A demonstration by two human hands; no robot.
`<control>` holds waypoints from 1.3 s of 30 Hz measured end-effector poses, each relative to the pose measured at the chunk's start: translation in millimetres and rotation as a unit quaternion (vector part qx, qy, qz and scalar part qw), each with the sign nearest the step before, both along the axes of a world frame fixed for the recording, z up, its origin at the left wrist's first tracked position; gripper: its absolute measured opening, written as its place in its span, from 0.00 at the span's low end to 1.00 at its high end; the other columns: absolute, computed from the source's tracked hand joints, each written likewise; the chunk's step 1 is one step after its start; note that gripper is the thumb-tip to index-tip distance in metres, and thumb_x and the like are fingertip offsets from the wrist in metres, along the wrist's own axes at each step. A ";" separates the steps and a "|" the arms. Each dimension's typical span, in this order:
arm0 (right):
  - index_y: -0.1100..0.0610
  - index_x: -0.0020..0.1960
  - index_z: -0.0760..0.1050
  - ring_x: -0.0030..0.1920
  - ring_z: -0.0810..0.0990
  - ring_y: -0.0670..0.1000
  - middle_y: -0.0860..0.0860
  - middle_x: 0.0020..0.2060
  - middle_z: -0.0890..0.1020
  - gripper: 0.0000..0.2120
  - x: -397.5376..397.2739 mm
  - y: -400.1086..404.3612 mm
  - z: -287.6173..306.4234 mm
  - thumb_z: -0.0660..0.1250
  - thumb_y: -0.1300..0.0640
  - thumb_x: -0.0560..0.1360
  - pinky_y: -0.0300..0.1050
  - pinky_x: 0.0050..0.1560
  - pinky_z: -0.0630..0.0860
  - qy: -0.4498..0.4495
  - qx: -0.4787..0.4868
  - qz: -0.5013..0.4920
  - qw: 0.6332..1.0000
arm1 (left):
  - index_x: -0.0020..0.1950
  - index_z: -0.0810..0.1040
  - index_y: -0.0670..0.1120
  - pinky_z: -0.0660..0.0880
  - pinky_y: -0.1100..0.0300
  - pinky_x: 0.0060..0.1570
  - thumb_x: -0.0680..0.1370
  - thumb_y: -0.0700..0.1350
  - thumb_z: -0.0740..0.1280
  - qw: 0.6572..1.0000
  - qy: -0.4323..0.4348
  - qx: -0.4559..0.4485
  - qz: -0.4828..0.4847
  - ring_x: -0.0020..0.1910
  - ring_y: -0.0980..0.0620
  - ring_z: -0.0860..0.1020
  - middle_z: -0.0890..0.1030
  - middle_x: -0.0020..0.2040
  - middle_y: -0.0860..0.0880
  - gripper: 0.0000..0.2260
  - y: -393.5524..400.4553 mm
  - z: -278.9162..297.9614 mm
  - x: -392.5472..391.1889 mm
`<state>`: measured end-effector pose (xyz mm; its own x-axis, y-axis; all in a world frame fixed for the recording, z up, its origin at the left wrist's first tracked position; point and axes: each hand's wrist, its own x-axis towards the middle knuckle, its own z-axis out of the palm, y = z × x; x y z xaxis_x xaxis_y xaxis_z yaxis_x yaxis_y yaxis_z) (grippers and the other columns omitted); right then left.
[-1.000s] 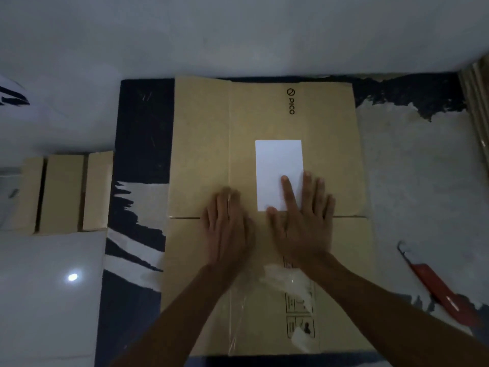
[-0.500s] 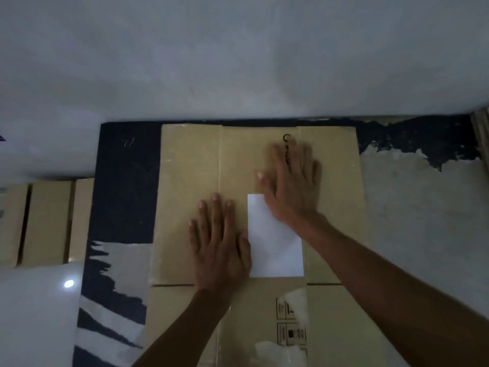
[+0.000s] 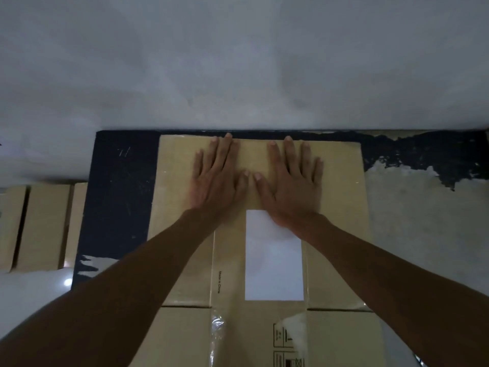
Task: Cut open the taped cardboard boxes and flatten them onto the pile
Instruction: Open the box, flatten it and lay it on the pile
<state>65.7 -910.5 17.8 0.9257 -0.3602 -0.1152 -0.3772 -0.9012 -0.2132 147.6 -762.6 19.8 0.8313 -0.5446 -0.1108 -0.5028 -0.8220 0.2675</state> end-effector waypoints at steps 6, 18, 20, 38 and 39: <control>0.42 0.80 0.40 0.79 0.38 0.57 0.47 0.80 0.41 0.40 -23.9 -20.9 6.4 0.43 0.24 0.75 0.70 0.74 0.40 0.040 0.002 -0.039 0.998 | 0.81 0.54 0.47 0.47 0.44 0.78 0.79 0.59 0.49 1.000 -0.001 -0.007 0.007 0.81 0.47 0.49 0.54 0.82 0.48 0.32 1.3 -2.5 0.5; 0.43 0.80 0.40 0.79 0.36 0.60 0.49 0.80 0.41 0.42 -26.7 -21.9 8.7 0.44 0.23 0.74 0.73 0.72 0.37 0.047 0.001 -0.043 0.998 | 0.82 0.44 0.51 0.43 0.45 0.78 0.82 0.63 0.42 0.999 -0.016 0.005 0.047 0.80 0.50 0.41 0.42 0.82 0.50 0.30 85.4 -2.0 -32.5; 0.42 0.79 0.37 0.78 0.32 0.59 0.47 0.79 0.37 0.42 -25.3 -26.9 10.0 0.49 0.25 0.74 0.71 0.71 0.33 0.069 0.018 -0.018 0.997 | 0.82 0.47 0.51 0.40 0.45 0.78 0.83 0.63 0.43 0.999 -0.020 -0.007 0.048 0.80 0.51 0.41 0.44 0.82 0.50 0.30 83.2 -1.5 -30.7; 0.60 0.71 0.66 0.62 0.73 0.63 0.62 0.64 0.73 0.36 -201.9 -2.6 53.5 0.76 0.48 0.69 0.56 0.62 0.73 0.052 0.221 -0.426 0.876 | 0.53 0.80 0.39 0.80 0.46 0.43 0.71 0.59 0.72 0.874 0.192 -0.091 0.437 0.42 0.42 0.80 0.81 0.45 0.42 0.25 153.1 44.0 -152.2; 0.61 0.69 0.68 0.60 0.76 0.63 0.61 0.63 0.75 0.34 -202.9 -4.0 55.6 0.76 0.49 0.69 0.57 0.61 0.75 0.033 0.264 -0.442 0.856 | 0.50 0.81 0.37 0.79 0.51 0.39 0.73 0.54 0.75 0.870 0.212 -0.117 0.430 0.40 0.43 0.79 0.81 0.42 0.42 0.19 155.1 51.5 -151.6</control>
<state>-137.2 -914.6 73.4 0.3024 -0.7986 -0.5204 -0.8895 -0.0402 -0.4552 -4.0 -607.5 71.3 0.8533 0.2100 -0.4772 0.4565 -0.7430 0.4894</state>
